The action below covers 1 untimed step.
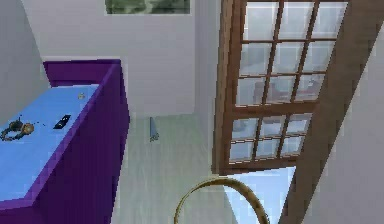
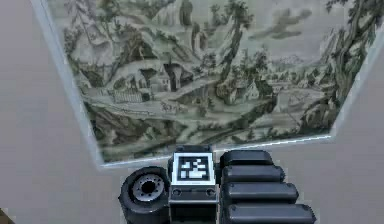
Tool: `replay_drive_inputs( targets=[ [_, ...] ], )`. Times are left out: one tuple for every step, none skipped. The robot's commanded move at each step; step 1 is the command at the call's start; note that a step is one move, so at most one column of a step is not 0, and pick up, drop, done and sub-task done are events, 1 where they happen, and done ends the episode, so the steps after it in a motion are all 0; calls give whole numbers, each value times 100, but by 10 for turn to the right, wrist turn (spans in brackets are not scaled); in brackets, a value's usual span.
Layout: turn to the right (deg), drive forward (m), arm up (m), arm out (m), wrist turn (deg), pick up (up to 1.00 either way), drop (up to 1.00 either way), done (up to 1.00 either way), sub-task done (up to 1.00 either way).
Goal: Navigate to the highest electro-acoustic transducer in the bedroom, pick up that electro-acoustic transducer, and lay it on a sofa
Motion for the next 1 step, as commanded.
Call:
replay_drive_inputs(
  targets=[
    [0,65,0,0,0,0,0,0,0]
  ],
)
